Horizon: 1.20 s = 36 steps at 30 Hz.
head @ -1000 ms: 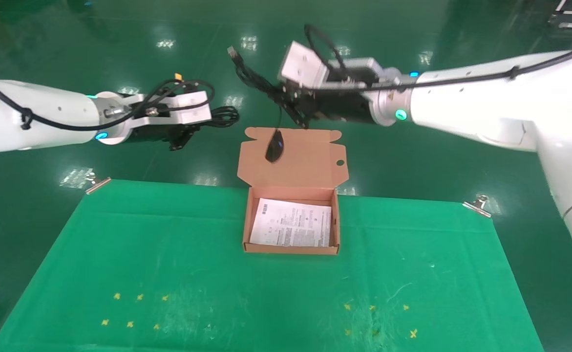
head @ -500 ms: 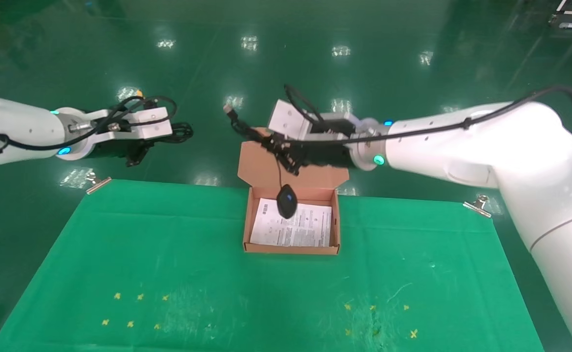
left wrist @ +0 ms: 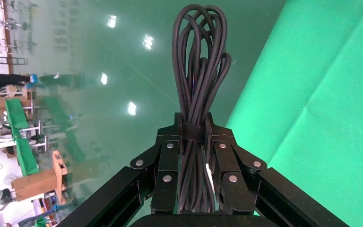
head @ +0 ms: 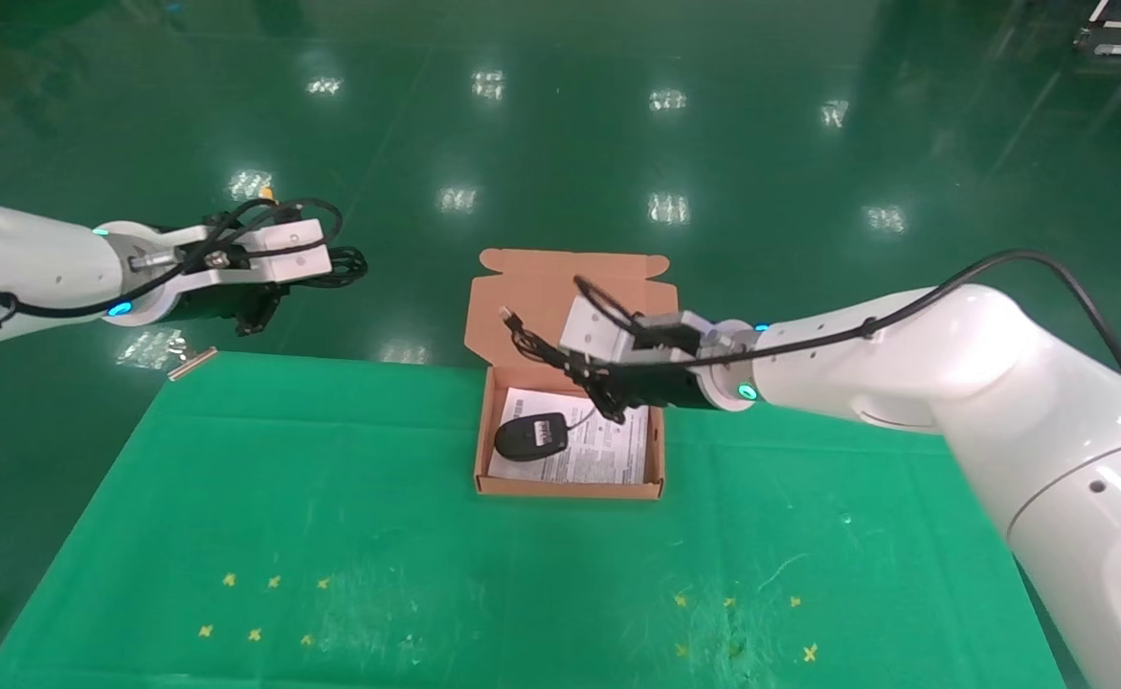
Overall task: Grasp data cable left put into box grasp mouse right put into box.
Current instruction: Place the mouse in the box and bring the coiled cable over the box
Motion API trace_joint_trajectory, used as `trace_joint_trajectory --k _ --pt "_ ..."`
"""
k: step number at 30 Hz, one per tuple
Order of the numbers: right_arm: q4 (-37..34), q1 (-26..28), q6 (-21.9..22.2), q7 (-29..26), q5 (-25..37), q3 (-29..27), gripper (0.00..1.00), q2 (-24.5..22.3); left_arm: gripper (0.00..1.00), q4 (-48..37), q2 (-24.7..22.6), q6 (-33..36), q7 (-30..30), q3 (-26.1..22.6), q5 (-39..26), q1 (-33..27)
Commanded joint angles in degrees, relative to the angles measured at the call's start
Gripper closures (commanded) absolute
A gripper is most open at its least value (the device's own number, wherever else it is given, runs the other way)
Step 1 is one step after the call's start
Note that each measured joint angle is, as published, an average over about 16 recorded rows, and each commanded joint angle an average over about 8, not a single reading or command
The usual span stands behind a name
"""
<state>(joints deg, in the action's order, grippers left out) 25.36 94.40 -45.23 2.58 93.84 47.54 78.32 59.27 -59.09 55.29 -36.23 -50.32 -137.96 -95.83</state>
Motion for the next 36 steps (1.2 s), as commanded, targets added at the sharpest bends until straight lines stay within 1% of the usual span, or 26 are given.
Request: trace_joint_trajectory --k 1,6,7,8,14,15,16,22,28,32,36 --pt "-0.3 0.0 0.8 -0.1 0.7 1.8 1.00 0.2 1.00 0.4 0.1 0.1 -0.4 0.0 -0.2 0.1" --pt "1.8 -0.2 3.4 -0.7 1.1 7.3 1.00 0.3 1.00 0.8 0.2 0.3 -0.7 0.0 -0.5 0.2" --pt "2.2 -0.2 3.8 -0.9 1.1 8.4 0.96 0.4 1.00 0.9 0.2 0.3 -0.7 0.0 -0.5 0.2" --pt "2.6 -0.2 4.2 -1.1 1.0 9.6 0.88 0.4 1.00 0.9 0.2 0.3 -0.8 0.0 -0.5 0.2" --pt "4.2 -0.2 5.3 -1.7 0.4 13.9 0.13 0.3 1.00 1.1 0.2 0.4 -0.9 0.0 -0.6 0.3" --pt "4.4 -0.2 5.4 -1.8 0.4 14.2 0.04 0.2 1.00 1.1 0.2 0.4 -0.9 0.0 -0.6 0.3" --pt "4.6 -0.2 5.4 -1.8 0.3 14.4 0.00 0.0 1.00 1.1 0.2 0.4 -0.9 0.0 -0.7 0.3" --pt "6.9 -0.3 5.5 -2.6 -0.1 15.6 0.00 -1.3 1.00 1.3 -0.4 -0.2 -0.5 -0.2 -0.3 0.8" --pt "8.1 0.2 5.4 -4.1 -0.2 16.0 0.00 -2.3 1.00 -0.9 -3.5 -4.2 1.5 -0.6 1.6 2.6" --pt "8.4 0.8 5.4 -5.0 -0.4 15.8 0.00 -3.5 1.00 -4.6 -6.5 -8.2 4.7 -0.8 4.4 4.0" --pt "9.3 1.5 5.4 -6.1 -0.9 15.1 0.00 -6.0 1.00 -8.7 -9.7 -12.3 10.5 -1.2 8.8 5.3"
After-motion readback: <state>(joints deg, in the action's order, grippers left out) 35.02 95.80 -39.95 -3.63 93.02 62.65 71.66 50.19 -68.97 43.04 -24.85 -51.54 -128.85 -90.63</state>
